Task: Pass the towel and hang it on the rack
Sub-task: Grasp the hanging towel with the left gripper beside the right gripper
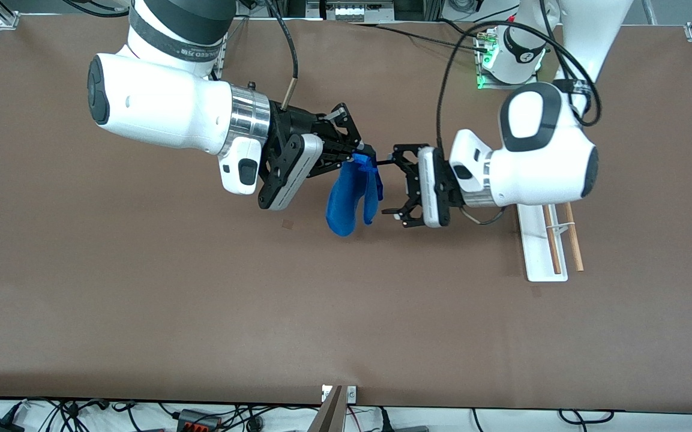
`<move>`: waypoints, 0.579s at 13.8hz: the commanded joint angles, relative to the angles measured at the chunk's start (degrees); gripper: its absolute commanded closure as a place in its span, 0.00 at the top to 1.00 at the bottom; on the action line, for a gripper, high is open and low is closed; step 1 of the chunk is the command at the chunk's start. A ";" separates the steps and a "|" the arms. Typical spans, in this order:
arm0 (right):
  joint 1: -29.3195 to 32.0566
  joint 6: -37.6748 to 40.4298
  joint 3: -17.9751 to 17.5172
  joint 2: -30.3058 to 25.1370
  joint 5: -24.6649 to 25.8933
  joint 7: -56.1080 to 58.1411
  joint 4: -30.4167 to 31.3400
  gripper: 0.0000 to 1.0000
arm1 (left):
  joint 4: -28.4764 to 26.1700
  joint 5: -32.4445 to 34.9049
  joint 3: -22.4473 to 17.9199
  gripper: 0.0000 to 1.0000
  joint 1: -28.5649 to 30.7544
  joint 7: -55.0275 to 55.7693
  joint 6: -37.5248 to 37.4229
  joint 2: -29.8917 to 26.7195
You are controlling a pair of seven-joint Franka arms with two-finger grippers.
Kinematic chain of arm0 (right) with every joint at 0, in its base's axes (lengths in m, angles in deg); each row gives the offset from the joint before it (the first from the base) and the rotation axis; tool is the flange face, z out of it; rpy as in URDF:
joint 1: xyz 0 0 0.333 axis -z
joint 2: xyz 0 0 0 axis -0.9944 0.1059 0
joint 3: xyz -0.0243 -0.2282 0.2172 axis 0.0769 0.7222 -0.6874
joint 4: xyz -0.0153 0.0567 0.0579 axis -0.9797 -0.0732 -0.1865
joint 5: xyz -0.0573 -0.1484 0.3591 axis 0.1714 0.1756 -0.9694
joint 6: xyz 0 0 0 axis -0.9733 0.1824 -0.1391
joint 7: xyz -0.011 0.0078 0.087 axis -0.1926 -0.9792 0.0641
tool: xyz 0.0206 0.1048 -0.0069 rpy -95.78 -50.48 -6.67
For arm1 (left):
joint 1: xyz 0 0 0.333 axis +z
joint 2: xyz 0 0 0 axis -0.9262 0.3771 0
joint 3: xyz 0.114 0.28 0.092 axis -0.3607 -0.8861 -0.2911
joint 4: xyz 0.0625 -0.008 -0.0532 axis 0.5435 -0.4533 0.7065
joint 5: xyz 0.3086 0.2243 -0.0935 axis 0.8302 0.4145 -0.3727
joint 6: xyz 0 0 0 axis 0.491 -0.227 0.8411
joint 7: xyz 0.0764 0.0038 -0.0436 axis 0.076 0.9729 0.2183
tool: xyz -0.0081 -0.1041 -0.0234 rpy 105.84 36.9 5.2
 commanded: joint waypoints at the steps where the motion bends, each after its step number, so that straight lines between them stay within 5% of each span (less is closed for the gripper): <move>1: -0.05 -0.79 -0.18 -0.67 -0.53 0.38 0.61 0.00 | -0.09 -0.34 -0.54 0.99 -2.30 -3.46 2.95 -0.25; 5: -0.05 -0.79 -0.18 -0.67 -0.53 0.46 0.61 0.00 | -0.52 -0.16 -0.54 0.92 -3.98 -3.55 4.18 -0.33; 8: -0.05 -0.79 -0.18 -0.67 -0.53 0.46 0.61 0.00 | -0.53 -0.25 -0.54 0.50 -4.07 -3.46 4.01 -0.25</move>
